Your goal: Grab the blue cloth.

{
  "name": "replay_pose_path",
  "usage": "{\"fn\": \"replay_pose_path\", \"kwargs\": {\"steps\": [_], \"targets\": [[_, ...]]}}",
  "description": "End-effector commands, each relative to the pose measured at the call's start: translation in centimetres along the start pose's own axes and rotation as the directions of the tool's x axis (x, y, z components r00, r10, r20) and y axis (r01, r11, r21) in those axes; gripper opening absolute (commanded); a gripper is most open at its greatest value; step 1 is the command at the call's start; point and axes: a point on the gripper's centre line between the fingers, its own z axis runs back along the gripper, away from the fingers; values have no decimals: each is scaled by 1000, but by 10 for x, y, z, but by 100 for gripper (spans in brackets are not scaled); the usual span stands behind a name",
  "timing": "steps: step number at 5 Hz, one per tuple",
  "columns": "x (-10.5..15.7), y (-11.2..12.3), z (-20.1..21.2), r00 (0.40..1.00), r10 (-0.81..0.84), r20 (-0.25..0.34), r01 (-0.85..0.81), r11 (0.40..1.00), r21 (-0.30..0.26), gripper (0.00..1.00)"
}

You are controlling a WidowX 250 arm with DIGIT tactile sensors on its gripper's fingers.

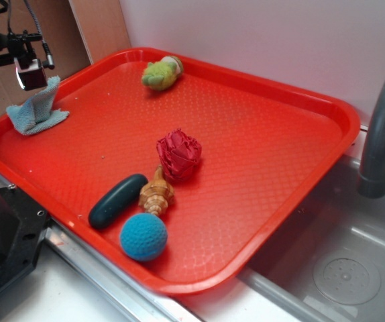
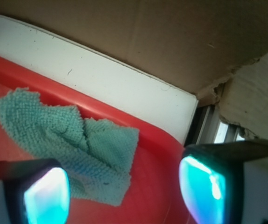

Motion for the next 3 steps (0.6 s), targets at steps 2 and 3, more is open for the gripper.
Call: {"fn": "replay_pose_path", "kwargs": {"steps": [2, 3], "targets": [[-11, -22, -38, 996, -85, -34, 82, 995, -63, 100], [-12, -24, -46, 995, -81, -59, 79, 996, -30, 12]]}}
